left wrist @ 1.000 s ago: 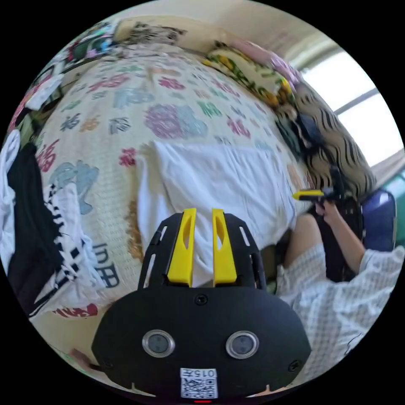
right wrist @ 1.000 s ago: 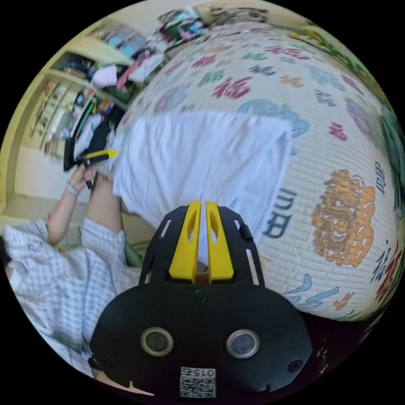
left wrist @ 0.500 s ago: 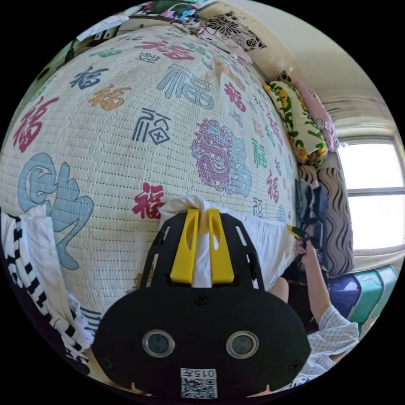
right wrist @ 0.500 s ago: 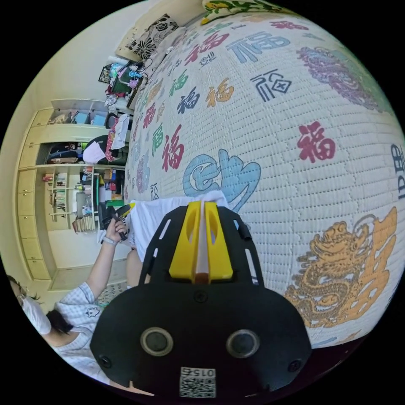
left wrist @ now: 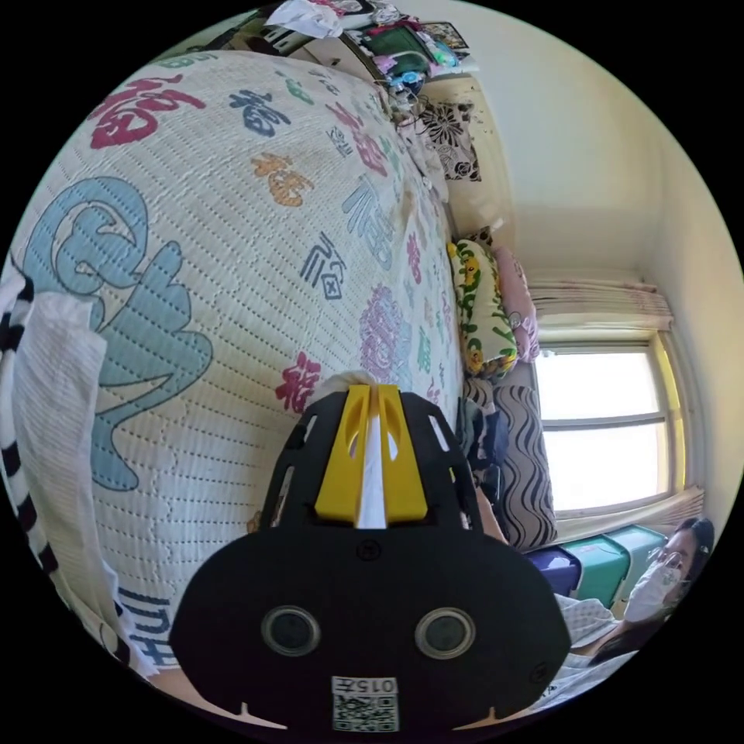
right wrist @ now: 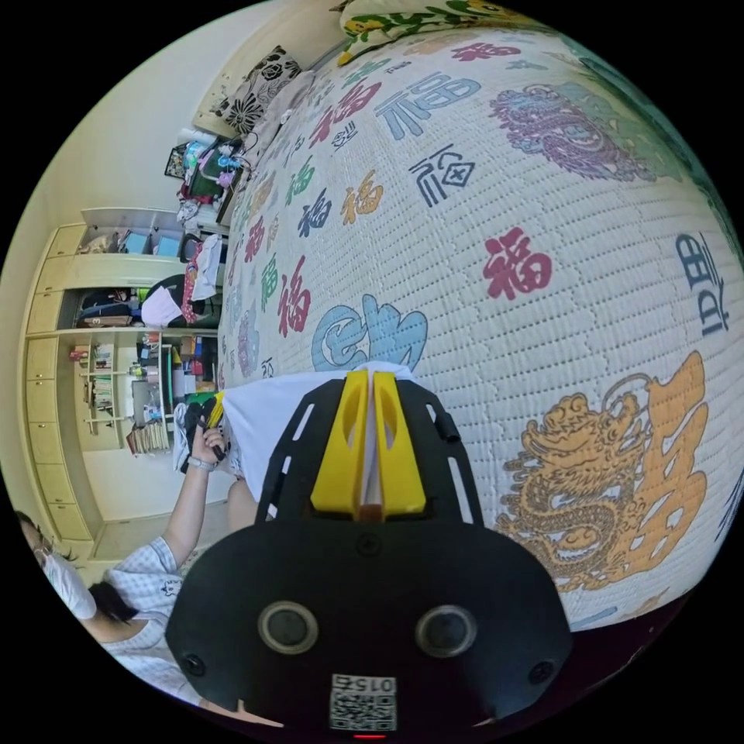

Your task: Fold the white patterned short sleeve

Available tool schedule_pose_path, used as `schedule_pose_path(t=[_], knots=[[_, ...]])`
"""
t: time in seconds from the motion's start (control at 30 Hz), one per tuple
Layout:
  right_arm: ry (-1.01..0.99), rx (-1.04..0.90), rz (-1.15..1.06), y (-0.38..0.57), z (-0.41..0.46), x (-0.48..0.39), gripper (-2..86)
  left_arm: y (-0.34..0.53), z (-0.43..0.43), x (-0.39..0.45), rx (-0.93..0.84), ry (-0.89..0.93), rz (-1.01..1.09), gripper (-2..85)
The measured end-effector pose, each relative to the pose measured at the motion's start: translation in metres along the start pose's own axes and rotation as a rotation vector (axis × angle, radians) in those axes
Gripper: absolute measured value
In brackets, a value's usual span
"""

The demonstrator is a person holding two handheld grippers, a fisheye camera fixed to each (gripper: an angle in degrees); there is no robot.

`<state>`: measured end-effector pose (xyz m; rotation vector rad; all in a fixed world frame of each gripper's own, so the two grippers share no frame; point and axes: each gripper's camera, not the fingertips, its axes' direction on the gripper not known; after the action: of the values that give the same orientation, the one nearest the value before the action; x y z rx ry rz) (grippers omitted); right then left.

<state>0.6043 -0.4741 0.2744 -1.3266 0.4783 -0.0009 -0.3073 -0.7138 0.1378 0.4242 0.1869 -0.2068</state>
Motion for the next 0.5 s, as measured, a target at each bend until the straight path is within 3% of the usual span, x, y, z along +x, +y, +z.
schedule_pose_path(t=[0.27,0.5], knots=[[0.023,-0.021,-0.024,-0.009,-0.009,0.006,1.2,-0.005,-0.019,-0.01,0.017,-0.128,-0.009,1.9],[0.038,0.033,-0.075,0.003,-0.027,0.021,12.8,-0.01,-0.008,0.007,-0.054,-0.168,0.099,10.2]])
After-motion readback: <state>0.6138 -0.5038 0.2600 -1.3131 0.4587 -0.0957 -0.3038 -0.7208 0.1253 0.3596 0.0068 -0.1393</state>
